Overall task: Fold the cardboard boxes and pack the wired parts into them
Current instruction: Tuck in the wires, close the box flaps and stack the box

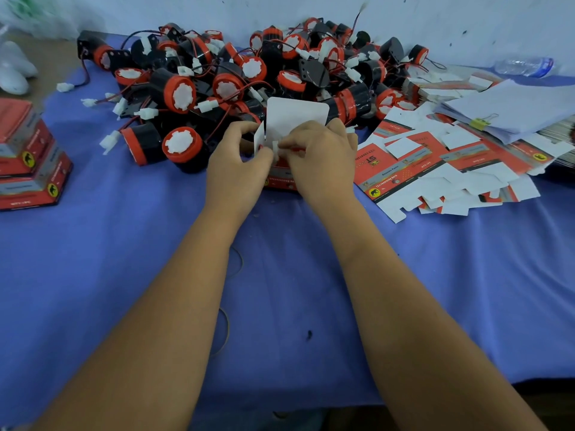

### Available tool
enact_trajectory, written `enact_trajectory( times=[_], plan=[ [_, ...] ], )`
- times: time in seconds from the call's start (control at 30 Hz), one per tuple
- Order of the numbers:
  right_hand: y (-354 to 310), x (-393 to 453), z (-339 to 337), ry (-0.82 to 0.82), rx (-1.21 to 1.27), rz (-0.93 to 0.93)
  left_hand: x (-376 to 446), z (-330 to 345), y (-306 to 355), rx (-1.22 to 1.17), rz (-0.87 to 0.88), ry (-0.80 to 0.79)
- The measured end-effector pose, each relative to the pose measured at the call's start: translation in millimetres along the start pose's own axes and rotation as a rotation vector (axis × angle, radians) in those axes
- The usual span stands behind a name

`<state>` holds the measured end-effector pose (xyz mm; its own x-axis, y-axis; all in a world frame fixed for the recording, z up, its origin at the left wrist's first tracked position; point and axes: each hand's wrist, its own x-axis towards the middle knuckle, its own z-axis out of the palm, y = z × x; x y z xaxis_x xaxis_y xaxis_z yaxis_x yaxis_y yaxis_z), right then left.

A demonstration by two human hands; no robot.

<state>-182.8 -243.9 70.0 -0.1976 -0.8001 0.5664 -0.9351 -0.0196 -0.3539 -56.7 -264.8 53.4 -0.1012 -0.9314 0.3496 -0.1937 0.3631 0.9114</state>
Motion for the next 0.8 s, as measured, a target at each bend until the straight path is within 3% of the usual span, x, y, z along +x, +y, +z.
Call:
enact_trajectory(
  times=[0.4,0.8],
  plan=[
    [2.7,-1.6,-15.2,-0.199,-0.165,-0.164,8.2,5.5,-3.4,-0.14,-0.102,0.016],
    [1.7,-5.2,-14.8,-0.219,-0.179,-0.116,11.6,3.0,2.0,-0.353,-0.198,-0.099]
  ],
)
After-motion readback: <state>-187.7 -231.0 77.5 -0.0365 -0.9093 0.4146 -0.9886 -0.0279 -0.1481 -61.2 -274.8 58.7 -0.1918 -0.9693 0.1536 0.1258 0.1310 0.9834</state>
